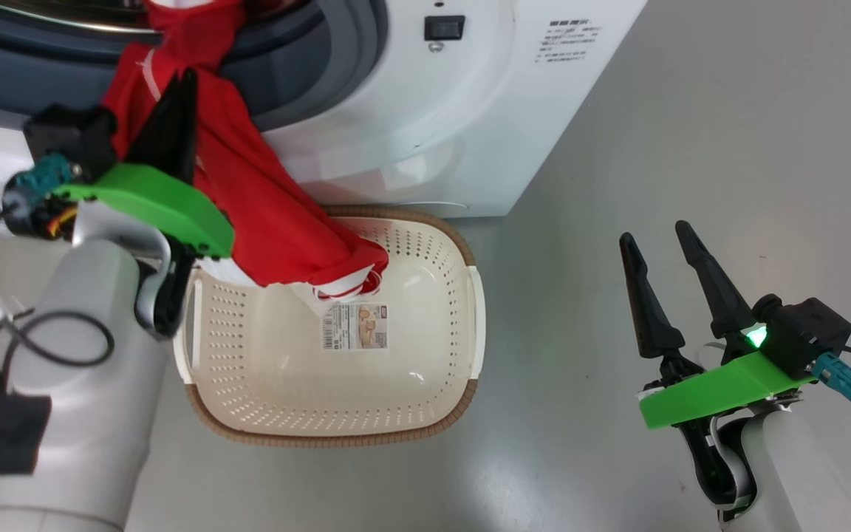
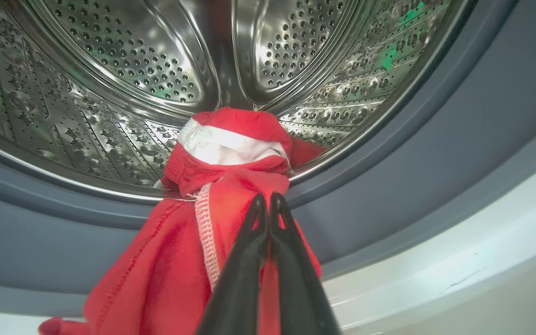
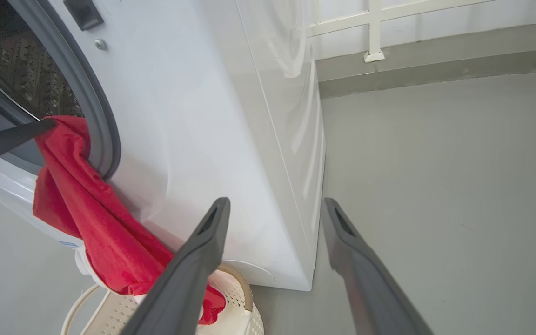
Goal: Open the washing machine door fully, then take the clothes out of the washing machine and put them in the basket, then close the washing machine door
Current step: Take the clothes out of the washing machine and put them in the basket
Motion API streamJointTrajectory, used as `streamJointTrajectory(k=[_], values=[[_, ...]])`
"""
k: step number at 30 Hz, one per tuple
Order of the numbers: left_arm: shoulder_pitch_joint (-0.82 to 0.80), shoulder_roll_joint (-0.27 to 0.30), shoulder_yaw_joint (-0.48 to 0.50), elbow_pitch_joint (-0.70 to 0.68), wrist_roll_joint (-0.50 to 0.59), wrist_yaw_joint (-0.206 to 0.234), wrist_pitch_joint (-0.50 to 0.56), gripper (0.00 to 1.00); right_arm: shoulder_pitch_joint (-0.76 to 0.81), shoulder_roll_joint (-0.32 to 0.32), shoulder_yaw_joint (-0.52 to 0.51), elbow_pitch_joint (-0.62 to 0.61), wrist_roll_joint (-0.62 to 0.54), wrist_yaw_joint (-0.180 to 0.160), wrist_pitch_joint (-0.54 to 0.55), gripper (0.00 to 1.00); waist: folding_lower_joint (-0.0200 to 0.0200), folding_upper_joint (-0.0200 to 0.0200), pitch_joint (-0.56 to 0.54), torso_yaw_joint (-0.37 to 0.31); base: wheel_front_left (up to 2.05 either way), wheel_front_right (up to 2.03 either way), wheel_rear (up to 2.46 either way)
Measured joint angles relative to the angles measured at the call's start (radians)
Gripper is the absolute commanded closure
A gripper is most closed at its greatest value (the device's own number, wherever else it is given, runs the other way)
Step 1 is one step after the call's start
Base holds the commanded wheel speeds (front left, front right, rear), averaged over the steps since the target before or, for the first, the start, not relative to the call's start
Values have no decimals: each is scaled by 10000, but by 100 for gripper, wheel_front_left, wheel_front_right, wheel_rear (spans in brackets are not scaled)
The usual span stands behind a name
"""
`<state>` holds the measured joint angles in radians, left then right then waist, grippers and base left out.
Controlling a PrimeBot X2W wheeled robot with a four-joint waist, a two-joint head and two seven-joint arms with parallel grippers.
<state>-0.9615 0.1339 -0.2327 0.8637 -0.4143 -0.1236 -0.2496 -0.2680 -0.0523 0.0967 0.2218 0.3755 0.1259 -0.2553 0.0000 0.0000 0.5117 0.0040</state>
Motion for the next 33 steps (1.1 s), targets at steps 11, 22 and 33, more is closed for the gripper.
streamJointTrajectory(k=[11,22,33], values=[[2512,313,290,-3452,-201,648,115,100,210,0,4,58,0,0,0,0,1,0,-319,108,0,0,0],[5186,554,259,-6784,-614,1356,1664,100,210,0,29,58,-6,0,0,0,0,0,-313,117,0,0,0],[5646,171,-309,-4341,-1266,686,2113,100,200,-4,138,58,-61,0,0,0,0,0,-97,66,0,0,0]])
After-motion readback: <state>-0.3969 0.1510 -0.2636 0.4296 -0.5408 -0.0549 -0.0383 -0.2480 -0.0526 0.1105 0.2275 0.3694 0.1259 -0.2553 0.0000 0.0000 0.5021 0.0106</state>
